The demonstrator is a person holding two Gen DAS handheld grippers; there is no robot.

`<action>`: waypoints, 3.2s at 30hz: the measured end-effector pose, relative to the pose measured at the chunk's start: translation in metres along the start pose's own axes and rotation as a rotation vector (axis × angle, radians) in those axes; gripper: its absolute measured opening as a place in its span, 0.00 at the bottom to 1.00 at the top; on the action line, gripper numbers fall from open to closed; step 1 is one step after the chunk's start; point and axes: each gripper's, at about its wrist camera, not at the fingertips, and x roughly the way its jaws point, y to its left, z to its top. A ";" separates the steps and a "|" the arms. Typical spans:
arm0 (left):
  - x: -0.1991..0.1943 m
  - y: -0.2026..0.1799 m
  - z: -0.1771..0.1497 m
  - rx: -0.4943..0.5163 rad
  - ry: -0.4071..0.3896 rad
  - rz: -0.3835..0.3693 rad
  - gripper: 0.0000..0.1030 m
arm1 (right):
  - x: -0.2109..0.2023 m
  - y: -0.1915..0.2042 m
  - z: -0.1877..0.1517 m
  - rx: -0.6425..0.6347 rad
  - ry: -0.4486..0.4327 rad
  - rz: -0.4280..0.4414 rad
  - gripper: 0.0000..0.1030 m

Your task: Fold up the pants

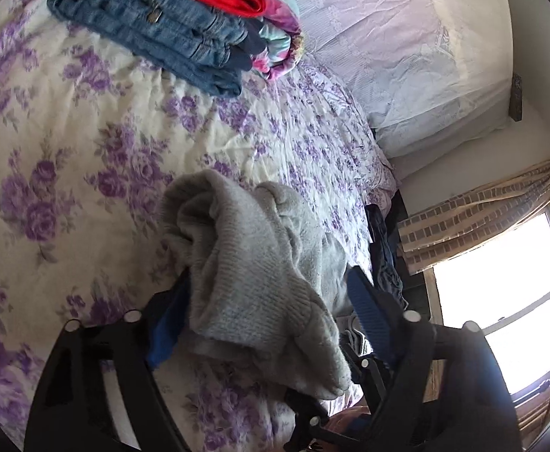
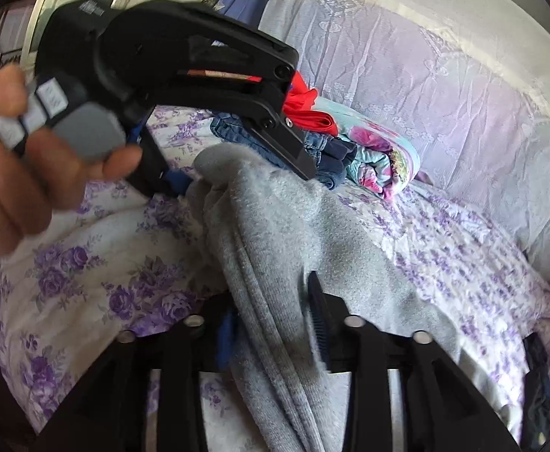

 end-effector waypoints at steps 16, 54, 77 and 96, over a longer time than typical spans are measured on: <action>-0.012 -0.037 0.020 0.105 0.076 -0.094 0.60 | 0.001 0.043 0.037 -0.224 -0.052 -0.223 0.71; 0.024 -0.101 -0.013 0.244 0.121 -0.081 0.54 | -0.049 0.005 -0.005 0.065 -0.181 -0.259 0.25; 0.206 -0.264 -0.106 0.518 0.303 0.036 0.55 | -0.105 -0.148 -0.147 0.649 -0.236 -0.265 0.24; 0.235 -0.291 -0.134 0.599 0.360 0.107 0.77 | -0.100 -0.185 -0.239 1.160 -0.376 -0.043 0.25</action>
